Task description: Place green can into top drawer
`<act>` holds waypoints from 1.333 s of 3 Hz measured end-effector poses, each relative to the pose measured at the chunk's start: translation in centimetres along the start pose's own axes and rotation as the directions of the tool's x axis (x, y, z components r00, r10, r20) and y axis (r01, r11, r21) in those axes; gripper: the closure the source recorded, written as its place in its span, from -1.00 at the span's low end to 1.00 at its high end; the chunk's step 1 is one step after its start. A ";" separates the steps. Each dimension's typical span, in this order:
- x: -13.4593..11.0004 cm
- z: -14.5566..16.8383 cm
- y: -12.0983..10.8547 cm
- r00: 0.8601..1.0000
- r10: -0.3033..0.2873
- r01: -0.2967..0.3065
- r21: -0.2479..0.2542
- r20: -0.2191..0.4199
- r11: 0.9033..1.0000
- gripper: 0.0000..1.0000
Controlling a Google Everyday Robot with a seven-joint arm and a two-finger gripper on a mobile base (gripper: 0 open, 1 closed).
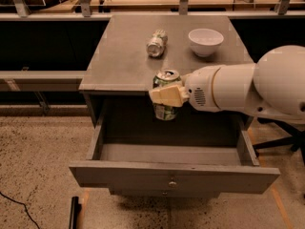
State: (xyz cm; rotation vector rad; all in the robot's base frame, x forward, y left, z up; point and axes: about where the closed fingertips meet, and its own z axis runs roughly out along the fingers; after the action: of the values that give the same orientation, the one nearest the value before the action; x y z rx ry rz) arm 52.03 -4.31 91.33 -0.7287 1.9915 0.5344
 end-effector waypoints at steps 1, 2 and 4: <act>0.0 0.0 0.0 1.000 0.001 -0.001 0.000 0.000 1.000 1.00; 1.1 0.6 -0.1 1.000 0.013 -0.013 0.011 0.000 1.000 1.00; 6.8 3.3 -2.5 0.999 0.050 -0.050 -0.005 0.019 0.999 1.00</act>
Offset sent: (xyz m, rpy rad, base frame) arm 0.0028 -0.0039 -0.0377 0.0148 0.0210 -0.0432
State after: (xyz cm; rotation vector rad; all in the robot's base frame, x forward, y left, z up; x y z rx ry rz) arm 53.05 -6.00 83.55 -0.6757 1.9962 0.5731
